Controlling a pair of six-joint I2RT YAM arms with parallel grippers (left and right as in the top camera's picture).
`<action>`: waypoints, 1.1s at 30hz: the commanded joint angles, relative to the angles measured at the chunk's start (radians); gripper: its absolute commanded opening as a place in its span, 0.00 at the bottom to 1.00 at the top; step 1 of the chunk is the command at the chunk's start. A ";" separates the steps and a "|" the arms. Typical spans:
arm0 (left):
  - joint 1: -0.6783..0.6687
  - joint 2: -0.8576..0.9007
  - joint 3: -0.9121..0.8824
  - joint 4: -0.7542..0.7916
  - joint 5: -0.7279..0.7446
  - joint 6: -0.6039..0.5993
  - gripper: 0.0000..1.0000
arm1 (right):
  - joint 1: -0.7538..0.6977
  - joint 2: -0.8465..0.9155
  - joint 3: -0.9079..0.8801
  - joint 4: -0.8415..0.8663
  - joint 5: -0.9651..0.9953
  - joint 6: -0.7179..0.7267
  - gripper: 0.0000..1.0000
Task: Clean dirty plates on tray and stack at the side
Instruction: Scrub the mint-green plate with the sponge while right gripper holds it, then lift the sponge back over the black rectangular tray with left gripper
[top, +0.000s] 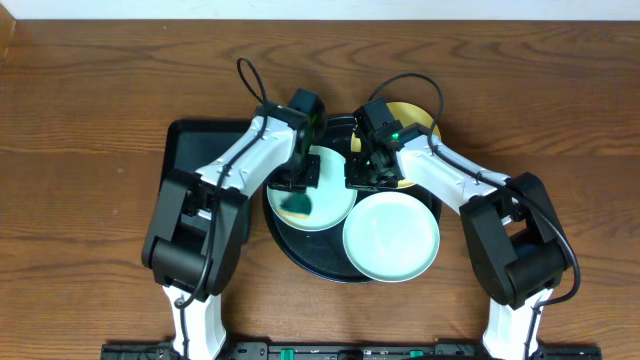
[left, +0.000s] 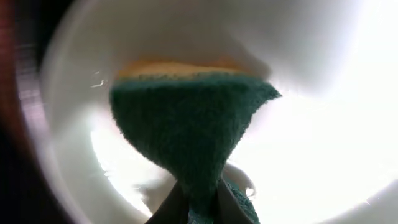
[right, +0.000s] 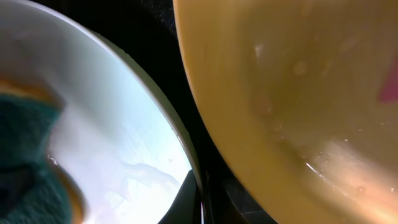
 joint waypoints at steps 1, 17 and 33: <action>-0.011 0.017 0.000 0.036 0.256 0.088 0.07 | -0.019 0.018 -0.002 -0.008 0.056 -0.010 0.01; -0.006 0.016 0.008 0.208 -0.129 -0.164 0.08 | -0.019 0.018 -0.002 -0.007 0.056 -0.010 0.01; 0.111 -0.058 0.385 -0.313 -0.249 -0.142 0.07 | -0.019 0.018 -0.002 -0.018 0.064 -0.011 0.01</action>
